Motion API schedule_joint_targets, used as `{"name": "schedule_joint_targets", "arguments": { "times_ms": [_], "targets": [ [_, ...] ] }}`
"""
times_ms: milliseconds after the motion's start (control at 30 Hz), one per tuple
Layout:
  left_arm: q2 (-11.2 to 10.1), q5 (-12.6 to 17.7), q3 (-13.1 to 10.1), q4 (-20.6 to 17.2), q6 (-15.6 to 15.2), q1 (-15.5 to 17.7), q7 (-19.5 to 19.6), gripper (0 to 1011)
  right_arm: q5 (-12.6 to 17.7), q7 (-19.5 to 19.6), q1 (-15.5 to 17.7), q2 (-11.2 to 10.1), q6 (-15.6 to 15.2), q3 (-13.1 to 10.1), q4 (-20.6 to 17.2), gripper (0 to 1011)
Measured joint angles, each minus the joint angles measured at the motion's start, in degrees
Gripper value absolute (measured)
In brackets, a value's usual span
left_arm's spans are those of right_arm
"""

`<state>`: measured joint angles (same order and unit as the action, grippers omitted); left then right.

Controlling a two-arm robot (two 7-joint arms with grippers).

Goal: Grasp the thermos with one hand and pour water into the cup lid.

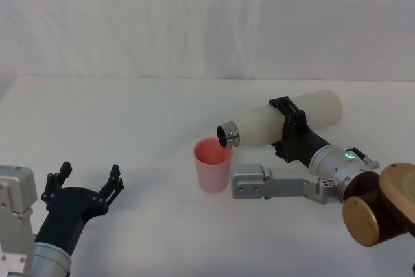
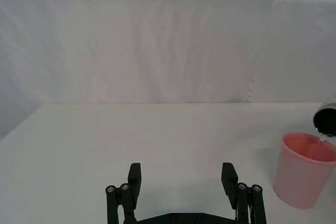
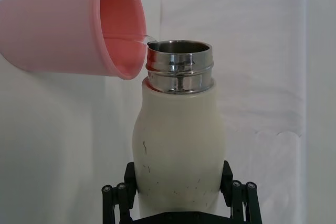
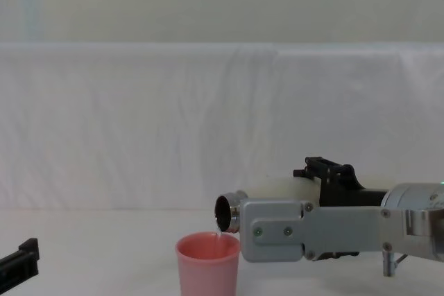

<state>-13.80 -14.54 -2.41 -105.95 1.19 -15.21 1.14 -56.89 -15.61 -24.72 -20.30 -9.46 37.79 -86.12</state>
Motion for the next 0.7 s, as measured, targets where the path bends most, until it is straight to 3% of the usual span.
{"name": "schedule_joint_targets", "arguments": {
  "times_ms": [500, 700],
  "targets": [
    [0.0, 0.0, 0.0, 0.0, -0.01, 0.0, 0.0, 1001, 0.37, -0.05, 0.03, 0.16, 0.04, -0.18, -0.06, 950],
    [0.0, 0.0, 0.0, 0.0, 0.0, 0.0, 0.0, 1001, 5.18, 0.86, 1.46, 1.76, 0.4, -2.96, -0.09, 950]
  ]
}}
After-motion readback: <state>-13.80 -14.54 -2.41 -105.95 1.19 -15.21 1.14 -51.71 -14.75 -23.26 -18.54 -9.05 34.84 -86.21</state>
